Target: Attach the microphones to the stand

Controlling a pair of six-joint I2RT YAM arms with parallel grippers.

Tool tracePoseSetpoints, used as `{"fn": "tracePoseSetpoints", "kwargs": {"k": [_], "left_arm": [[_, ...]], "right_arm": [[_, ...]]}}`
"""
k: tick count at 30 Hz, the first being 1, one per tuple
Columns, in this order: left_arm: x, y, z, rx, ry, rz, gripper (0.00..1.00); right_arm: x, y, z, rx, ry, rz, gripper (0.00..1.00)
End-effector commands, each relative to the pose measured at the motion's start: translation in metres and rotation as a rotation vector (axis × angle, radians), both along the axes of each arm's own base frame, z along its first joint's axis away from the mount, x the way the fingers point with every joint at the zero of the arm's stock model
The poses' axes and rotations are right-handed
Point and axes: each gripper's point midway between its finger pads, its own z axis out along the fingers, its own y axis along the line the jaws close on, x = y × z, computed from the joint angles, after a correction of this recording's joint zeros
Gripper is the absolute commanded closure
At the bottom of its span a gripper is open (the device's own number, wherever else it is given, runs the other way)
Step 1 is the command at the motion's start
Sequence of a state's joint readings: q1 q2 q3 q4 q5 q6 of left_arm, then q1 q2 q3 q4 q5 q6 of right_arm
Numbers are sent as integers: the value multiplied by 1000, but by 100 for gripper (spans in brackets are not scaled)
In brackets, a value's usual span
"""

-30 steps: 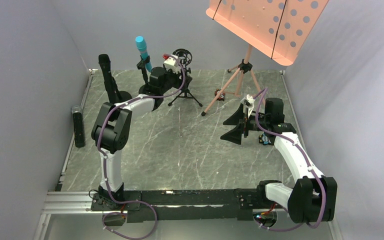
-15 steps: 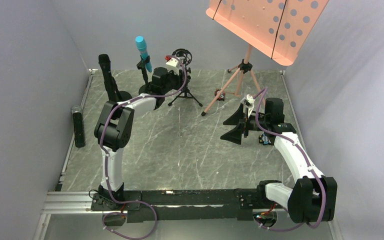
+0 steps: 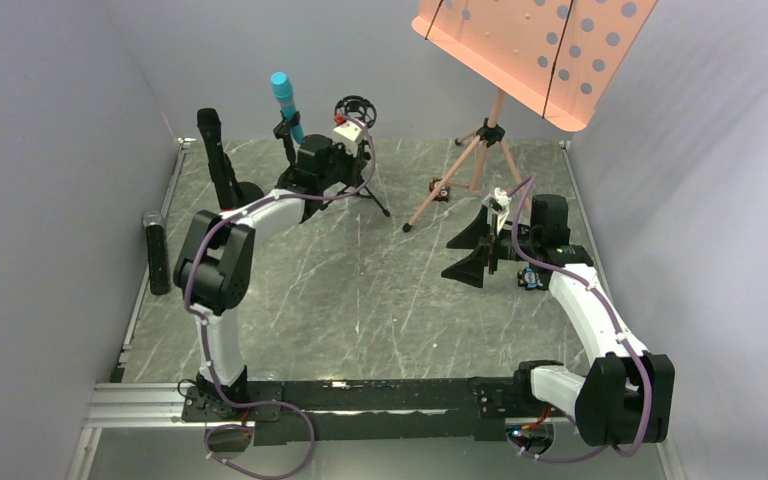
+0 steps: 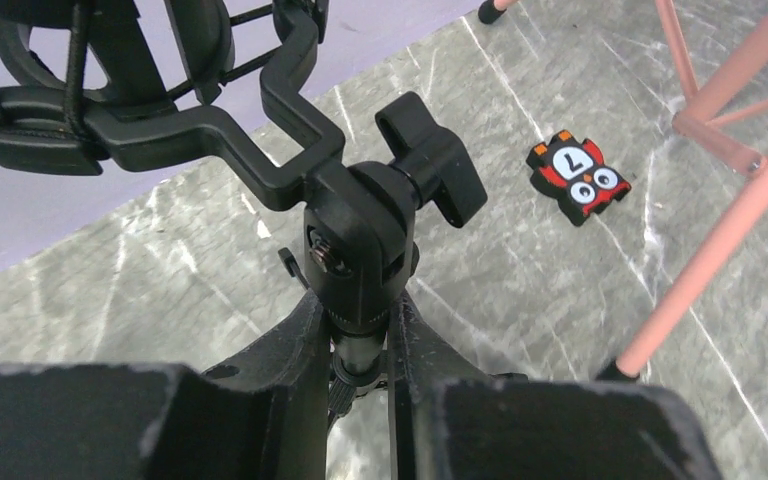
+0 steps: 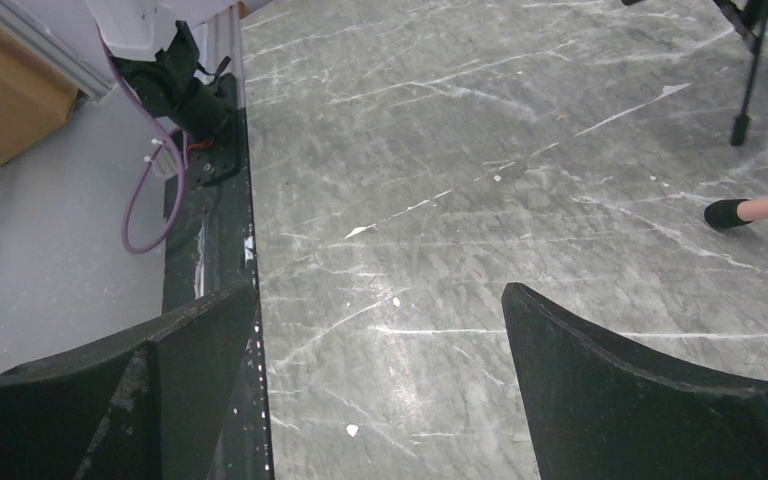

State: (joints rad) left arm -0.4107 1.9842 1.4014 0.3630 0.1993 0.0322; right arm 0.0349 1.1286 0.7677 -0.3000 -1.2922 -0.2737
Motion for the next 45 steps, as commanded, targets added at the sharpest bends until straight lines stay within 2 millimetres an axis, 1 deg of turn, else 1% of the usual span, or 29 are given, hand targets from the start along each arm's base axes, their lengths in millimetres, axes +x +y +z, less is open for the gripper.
{"fn": "tracePoseSetpoints", "kwargs": {"k": [1, 3, 6, 7, 10, 11, 12, 13, 14, 17, 19, 21, 23, 25, 27, 33, 34, 37, 38, 39, 43, 45], "left_arm": [[-20, 18, 113, -22, -268, -9, 100], [-36, 17, 118, -34, -263, -51, 100], [-66, 15, 123, -67, -218, -116, 100], [-78, 15, 117, -78, -194, -136, 100], [-116, 14, 115, -133, -144, -193, 100], [-133, 14, 120, -159, -131, -214, 100], [-146, 10, 111, -171, -101, -236, 100], [-160, 6, 110, -189, -92, -259, 100], [-177, 0, 114, -205, -96, -287, 100], [-216, -22, 110, -217, -84, -341, 100], [-234, -33, 110, -238, -104, -340, 100], [-247, -45, 104, -249, -121, -340, 100], [-252, -55, 91, -229, -127, -324, 100], [-252, -64, 78, -213, -133, -307, 100], [-251, -70, 67, -212, -141, -290, 100], [-240, -88, 49, -218, -144, -278, 100], [-236, -88, 43, -210, -133, -260, 100], [-233, -90, 35, -206, -110, -245, 95], [-233, -90, 32, -208, -98, -243, 91], [-234, -90, 30, -206, -86, -244, 83], [-243, -86, 21, -199, -33, -257, 43], [-250, -82, 17, -196, -9, -264, 29]], "right_arm": [[2, 0, 18, 19, -78, 26, 0], [3, 1, 18, 19, -78, 27, 0], [3, 0, 18, 17, -78, 24, 0], [3, 0, 18, 17, -78, 25, 0], [4, 0, 17, 13, -80, 22, 0], [4, -1, 18, 11, -82, 20, 0], [5, -1, 17, 7, -82, 17, 0], [5, -1, 17, 3, -85, 15, 0], [6, -2, 17, -1, -90, 14, 0], [9, -3, 15, -14, -91, 1, 0], [10, -5, 14, -20, -90, -6, 0], [12, -7, 13, -24, -90, -17, 0], [13, -8, 14, -23, -91, -22, 0], [12, -8, 14, -20, -92, -21, 0], [16, -15, 14, -21, -91, -48, 0], [16, -18, 16, -13, -93, -56, 0], [16, -18, 16, -13, -94, -56, 0], [15, -18, 17, -11, -94, -55, 0], [15, -18, 17, -10, -93, -54, 0], [15, -18, 16, -10, -92, -54, 0], [14, -17, 18, -7, -95, -50, 0], [14, -18, 18, -7, -97, -51, 0]]}}
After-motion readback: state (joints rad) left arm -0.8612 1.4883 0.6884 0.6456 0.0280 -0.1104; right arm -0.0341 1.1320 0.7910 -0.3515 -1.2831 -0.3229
